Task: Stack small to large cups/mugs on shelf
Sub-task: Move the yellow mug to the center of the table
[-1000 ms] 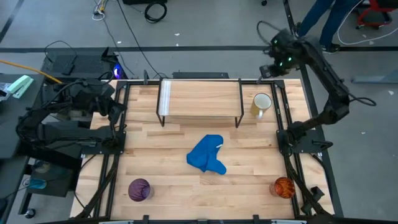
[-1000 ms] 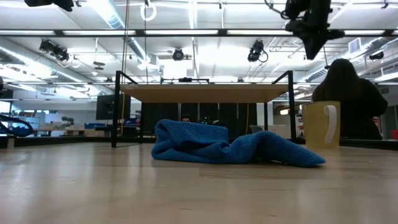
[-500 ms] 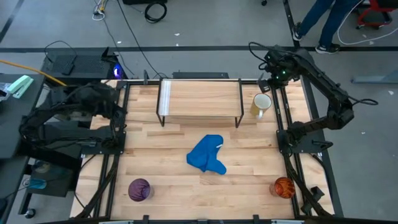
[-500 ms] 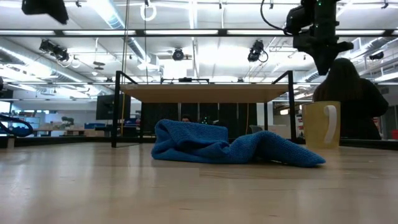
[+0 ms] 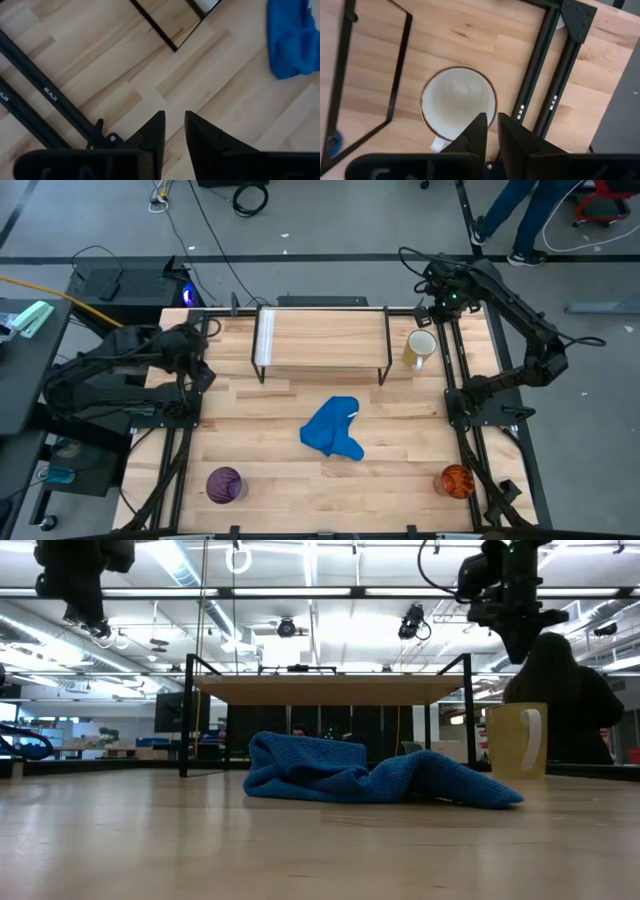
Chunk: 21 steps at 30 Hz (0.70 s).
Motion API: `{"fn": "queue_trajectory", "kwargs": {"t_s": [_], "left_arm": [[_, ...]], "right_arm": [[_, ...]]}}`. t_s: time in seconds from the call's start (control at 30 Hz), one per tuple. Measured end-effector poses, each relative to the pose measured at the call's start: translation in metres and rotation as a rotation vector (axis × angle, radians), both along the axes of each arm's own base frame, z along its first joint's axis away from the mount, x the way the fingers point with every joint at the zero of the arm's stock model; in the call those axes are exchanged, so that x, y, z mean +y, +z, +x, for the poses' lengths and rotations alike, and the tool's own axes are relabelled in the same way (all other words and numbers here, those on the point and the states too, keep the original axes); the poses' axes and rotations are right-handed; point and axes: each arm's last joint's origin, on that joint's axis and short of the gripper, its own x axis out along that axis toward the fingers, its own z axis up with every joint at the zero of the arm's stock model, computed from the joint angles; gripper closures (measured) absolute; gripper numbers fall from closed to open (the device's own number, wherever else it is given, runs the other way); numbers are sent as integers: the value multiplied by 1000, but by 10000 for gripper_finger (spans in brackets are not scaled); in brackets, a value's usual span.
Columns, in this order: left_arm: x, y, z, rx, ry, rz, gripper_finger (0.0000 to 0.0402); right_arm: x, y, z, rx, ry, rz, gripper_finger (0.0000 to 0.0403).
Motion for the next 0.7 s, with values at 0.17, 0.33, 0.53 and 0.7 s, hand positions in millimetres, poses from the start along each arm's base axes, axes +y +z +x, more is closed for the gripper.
{"fn": "queue_trajectory", "kwargs": {"t_s": [0.17,0.33,0.53,0.7], "left_arm": [[0,-5,1,11,20,-23,319],[0,-5,1,5,28,-25,314],[1,-4,3,-12,28,-19,311],[1,-4,4,-25,27,-15,314]], "right_arm": [[0,0,0,-4,3,10,350],[9,-17,-5,22,-20,88,350],[24,-50,-21,4,-74,76,350],[29,-72,-23,-37,-90,58,350]]}}
